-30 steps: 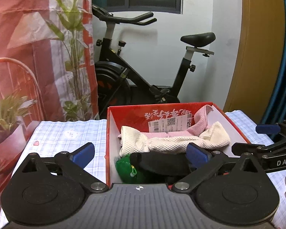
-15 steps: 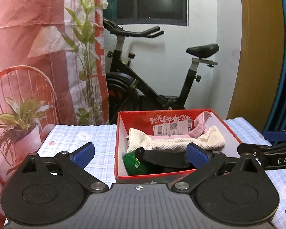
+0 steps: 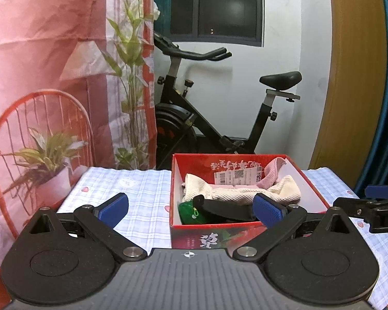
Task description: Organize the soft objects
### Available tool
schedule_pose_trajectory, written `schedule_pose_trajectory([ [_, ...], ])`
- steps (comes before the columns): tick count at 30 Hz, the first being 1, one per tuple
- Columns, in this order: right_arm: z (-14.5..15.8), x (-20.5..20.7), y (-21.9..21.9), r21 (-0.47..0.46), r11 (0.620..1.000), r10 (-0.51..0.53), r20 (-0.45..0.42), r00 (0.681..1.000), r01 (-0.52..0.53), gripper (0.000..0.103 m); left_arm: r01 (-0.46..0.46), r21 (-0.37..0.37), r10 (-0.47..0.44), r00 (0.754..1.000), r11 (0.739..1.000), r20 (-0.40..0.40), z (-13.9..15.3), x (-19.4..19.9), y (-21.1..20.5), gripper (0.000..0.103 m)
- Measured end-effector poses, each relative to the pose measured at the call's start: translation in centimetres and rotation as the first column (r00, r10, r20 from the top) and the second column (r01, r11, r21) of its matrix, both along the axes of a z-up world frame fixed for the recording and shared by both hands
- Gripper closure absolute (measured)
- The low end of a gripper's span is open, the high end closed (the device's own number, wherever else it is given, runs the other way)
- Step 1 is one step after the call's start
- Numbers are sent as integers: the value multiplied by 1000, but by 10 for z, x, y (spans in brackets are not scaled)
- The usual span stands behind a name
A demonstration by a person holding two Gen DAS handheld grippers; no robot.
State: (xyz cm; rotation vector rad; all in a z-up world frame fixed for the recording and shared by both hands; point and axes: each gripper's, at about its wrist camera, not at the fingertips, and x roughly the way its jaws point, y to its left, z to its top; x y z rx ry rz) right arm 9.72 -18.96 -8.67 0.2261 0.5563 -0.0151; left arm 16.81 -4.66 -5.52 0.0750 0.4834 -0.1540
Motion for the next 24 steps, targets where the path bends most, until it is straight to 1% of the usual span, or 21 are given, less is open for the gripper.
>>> schedule_pose_trajectory([
  [3,13,-14,5,-19,1000,-13,22,1000,14,0,-7,8,7,1000,1000,23,14,-16,2,0],
  [7,38,-38,14,-55,998,-31,58,998,35,0,-7,-6,8,998,1000,56,39,-44,7,0],
  [10,57,-59,23,-117,987,-99,72,992,107,0,-18,-7,19,996,1000,90,58,-68,10,0],
  [12,68,-74,28,-138,981,-125,93,988,137,0,-39,10,38,992,999,120,69,-84,9,0],
  [14,78,-90,30,-113,983,-127,124,984,142,0,-47,16,44,988,999,145,80,-101,8,0],
  [16,86,-104,30,-94,984,-138,137,981,151,0,-33,14,31,988,999,153,89,-115,8,0],
  [18,93,-117,31,-94,982,-148,152,977,163,0,-19,21,15,987,1000,163,96,-126,9,0],
  [20,99,-127,31,-99,981,-151,165,975,169,0,-26,25,21,984,999,178,99,-133,10,0],
  [24,105,-144,25,-54,985,-149,181,972,161,0,-25,-11,26,983,1000,180,102,-138,15,0],
])
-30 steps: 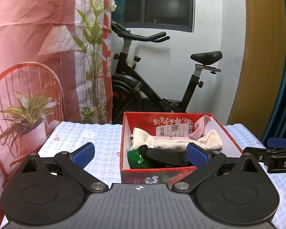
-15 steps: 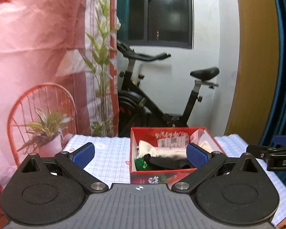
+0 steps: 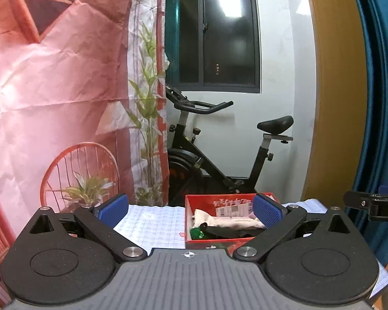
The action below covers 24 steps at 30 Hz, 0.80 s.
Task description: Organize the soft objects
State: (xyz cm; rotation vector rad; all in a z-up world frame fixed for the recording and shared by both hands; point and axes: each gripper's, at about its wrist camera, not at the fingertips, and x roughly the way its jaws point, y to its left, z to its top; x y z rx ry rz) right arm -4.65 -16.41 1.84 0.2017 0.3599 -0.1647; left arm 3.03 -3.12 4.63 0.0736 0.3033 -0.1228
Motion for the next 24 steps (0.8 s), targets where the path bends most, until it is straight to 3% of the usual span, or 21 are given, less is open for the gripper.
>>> schedule_pose_trajectory([
  [24,-3,-1,3,-55,998,-5,-30,1000,3,0,-21,19,22,1000,1000,-22,-6,-3,-2,0],
])
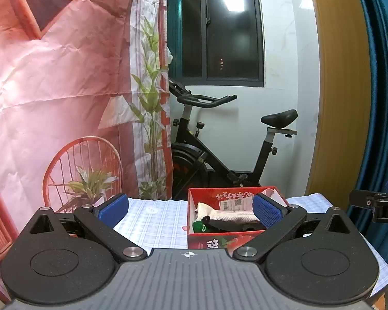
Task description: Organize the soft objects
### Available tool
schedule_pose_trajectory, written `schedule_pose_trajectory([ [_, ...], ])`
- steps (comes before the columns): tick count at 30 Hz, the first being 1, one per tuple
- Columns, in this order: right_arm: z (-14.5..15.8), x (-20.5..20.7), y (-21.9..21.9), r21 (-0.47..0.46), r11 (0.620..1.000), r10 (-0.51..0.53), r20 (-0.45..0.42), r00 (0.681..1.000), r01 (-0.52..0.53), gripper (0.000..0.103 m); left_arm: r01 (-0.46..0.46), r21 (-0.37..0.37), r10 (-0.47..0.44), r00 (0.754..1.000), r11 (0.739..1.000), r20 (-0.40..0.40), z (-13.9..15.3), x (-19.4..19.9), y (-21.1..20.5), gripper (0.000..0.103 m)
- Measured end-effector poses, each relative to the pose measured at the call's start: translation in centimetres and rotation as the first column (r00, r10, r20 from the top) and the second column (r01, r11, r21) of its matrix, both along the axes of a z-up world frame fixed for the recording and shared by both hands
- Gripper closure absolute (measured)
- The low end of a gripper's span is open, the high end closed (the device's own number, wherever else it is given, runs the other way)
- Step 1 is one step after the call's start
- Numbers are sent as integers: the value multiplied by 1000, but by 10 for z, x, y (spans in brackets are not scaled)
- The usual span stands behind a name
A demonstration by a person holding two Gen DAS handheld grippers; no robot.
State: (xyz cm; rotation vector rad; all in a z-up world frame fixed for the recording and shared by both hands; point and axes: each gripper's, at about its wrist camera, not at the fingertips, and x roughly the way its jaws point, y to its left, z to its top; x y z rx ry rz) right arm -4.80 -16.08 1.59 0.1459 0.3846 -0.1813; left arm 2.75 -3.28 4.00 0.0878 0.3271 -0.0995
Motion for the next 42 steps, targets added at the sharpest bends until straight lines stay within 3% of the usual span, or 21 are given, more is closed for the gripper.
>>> schedule_pose_trajectory([
  [42,-4,0,2,-14,1000,6,-14,1000,-7,0,-5,-17,5,1000,1000,4,-4,-2,2,0],
])
